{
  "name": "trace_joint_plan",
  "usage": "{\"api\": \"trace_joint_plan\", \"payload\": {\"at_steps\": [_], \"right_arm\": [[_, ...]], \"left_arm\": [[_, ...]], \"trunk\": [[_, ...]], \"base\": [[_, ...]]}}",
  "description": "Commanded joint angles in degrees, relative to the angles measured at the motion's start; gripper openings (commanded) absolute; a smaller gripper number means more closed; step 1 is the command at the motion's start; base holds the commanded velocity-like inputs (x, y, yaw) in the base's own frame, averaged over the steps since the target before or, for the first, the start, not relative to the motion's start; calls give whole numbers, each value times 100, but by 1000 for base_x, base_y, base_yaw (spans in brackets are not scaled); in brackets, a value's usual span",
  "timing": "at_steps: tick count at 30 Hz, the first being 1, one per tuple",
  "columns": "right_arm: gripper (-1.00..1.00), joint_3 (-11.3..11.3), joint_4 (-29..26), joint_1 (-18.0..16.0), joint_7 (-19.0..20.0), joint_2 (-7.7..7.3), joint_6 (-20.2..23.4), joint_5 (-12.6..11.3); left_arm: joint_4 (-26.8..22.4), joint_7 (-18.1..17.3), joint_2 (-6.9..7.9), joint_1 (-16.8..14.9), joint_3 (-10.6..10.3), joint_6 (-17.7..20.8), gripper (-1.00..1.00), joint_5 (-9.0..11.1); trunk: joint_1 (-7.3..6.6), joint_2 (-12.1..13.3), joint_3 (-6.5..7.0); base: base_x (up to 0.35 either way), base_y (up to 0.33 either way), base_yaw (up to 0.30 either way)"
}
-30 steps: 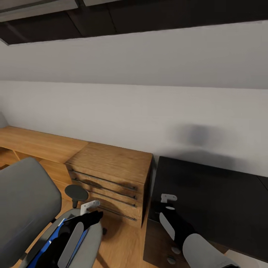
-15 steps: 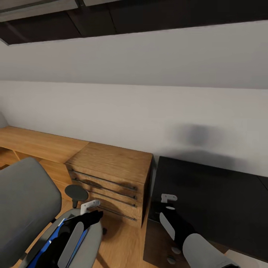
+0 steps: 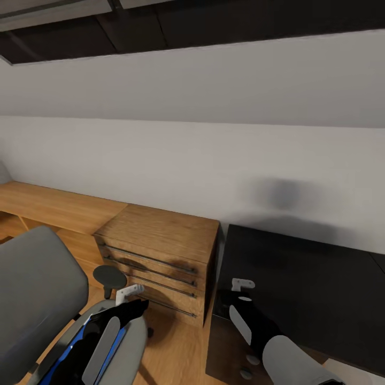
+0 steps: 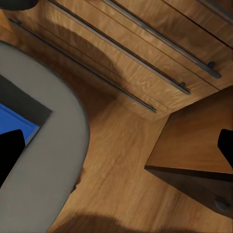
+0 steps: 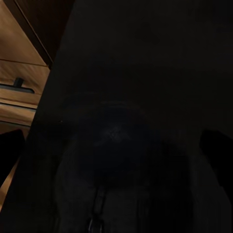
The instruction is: In the bedroom, organize the workspace by keeping the computer under the desk, ensuring the monitor is on the desk, placing the keyboard on the desk next to the monitor, placing the mouse on the desk next to the keyboard, moving the folder from the swivel chair onto the desk next to the mouse, stacking the notebook on top of the folder with the pen on top of the notebook, and positioning the swivel chair next to the desk.
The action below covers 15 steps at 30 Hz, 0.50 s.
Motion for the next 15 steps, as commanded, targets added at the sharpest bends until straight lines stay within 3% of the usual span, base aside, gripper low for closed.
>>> {"api": "trace_joint_plan", "payload": {"at_steps": [1,15], "right_arm": [[100,48,-12,-4,-51,-6,27,-49],[100,35,-131,-4,-71,-20,-6,-41]], "left_arm": [[-11,55,3,-4,-10,13,100,60],[-9,55,8,-4,-9,40,100,77]], "trunk": [[1,-5,-7],[1,-5,-7]], "base": [[0,0,0],[0,0,0]]}}
